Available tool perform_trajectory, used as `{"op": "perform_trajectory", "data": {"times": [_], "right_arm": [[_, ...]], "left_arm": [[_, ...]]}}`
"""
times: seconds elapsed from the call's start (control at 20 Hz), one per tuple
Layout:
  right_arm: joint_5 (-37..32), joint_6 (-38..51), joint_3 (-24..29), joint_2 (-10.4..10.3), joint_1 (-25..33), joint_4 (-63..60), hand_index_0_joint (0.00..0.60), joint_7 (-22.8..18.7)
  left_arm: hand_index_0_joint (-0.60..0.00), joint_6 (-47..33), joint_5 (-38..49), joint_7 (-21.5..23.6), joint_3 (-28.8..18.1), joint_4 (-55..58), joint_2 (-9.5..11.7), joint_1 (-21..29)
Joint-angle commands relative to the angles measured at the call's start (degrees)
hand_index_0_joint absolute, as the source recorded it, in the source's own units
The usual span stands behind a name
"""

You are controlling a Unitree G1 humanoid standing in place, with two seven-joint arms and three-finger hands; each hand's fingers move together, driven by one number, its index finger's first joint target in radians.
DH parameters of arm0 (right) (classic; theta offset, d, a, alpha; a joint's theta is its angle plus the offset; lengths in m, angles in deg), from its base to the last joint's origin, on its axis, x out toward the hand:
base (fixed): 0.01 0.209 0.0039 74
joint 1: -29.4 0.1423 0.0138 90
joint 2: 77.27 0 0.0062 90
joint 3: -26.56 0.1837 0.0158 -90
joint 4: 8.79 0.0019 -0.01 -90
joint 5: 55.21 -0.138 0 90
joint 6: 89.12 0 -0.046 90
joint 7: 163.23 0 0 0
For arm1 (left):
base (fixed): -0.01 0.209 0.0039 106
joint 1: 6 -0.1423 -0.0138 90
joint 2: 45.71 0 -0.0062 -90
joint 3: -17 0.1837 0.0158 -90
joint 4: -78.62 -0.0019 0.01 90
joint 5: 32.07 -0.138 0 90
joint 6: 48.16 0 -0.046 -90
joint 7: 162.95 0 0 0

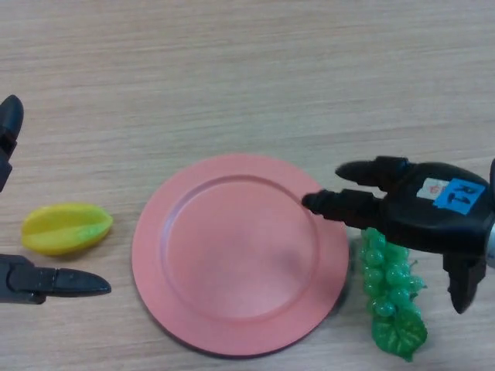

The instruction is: Pick up the green grapes and place it on the plate

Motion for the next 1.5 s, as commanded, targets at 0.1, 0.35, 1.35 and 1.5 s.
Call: {"op": "perform_trajectory", "data": {"times": [0.1, 0.35, 1.35, 1.5], "right_arm": [[-0.2, 5.1, 6.0, 4.0, 3.7, -2.3, 0.0, -3.9], [-1.0, 4.4, 6.1, 3.7, 1.8, -5.2, 0.199, -1.7], [-17.2, -23.8, 5.6, -0.6, 1.9, 18.4, 0.6, 12.8], [-15.3, -25.7, 1.0, -3.8, 8.5, 20.7, 0.6, 8.0]], "left_arm": [[0.0, -9.3, 0.5, 1.2, -2.1, 2.2, 2.0, 1.0], [0.0, -9.8, 0.5, 1.1, -2.5, 1.4, 2.2, 0.9], [0.0, -10.9, -0.7, 0.5, -2.0, 1.1, 1.5, 0.0], [0.0, -11.0, -0.1, 0.1, -2.3, 1.2, 1.3, -0.3]]}}
